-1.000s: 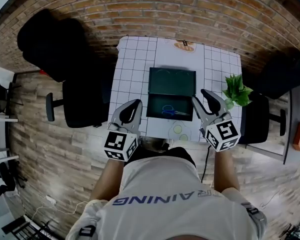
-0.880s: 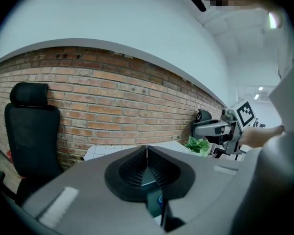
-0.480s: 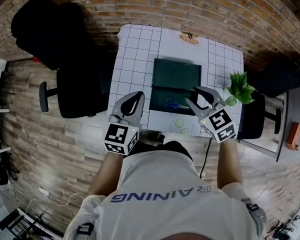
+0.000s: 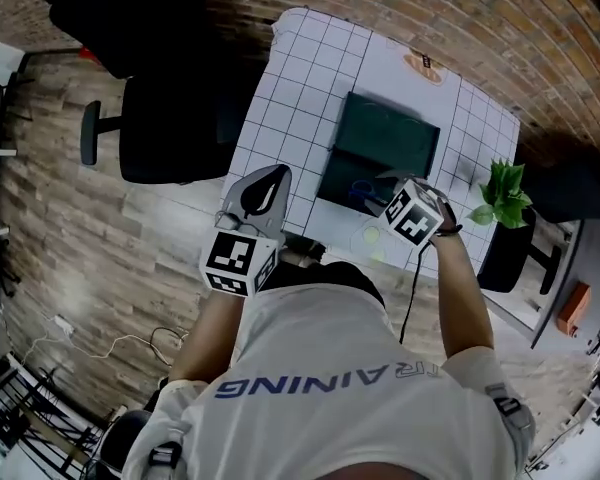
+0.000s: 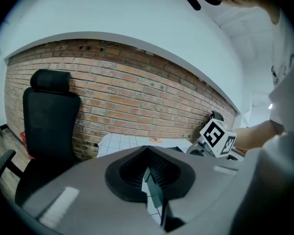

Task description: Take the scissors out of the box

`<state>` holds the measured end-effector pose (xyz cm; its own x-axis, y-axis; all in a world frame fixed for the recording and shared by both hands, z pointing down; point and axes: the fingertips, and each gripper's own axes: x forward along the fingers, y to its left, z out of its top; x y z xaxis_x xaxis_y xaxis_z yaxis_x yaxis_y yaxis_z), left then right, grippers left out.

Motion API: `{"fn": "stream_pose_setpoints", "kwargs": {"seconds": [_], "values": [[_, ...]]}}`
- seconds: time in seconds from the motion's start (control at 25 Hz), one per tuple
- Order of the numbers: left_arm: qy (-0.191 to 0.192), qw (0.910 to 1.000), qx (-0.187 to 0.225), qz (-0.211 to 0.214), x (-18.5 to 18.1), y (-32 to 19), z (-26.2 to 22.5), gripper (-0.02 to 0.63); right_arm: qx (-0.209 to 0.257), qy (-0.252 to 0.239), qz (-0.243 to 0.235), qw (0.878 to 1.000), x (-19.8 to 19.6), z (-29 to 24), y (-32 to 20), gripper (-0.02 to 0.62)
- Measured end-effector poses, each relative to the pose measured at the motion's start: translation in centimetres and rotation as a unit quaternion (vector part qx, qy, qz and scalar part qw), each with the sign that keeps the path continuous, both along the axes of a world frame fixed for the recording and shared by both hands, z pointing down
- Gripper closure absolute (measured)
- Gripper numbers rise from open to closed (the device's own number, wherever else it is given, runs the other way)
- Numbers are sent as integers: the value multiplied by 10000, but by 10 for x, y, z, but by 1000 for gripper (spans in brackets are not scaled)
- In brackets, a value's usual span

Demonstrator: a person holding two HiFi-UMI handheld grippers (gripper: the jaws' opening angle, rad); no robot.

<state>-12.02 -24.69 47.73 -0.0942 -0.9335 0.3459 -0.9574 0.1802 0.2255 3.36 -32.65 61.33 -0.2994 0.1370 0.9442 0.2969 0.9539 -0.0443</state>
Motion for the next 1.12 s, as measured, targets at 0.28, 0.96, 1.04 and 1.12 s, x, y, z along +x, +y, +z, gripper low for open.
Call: {"fn": "stream_pose_setpoints", "kwargs": {"seconds": [0.28,0.96,1.04,1.12], "values": [[196,9990,-41,-388,-13,23,13,604,106,757,-535,9956,2,59,11,425],[561,9971,-132,-492,-32,46,32,604,363,1308,-504,9895,2,107,11,447],[591,9971,-130,-466,-33,47,34,604,451,1273,-423,9899,1,108,7,485],[623,9970,-134,-435,-34,47,35,604,479,1276,-366,9900,1,108,4,494]]}}
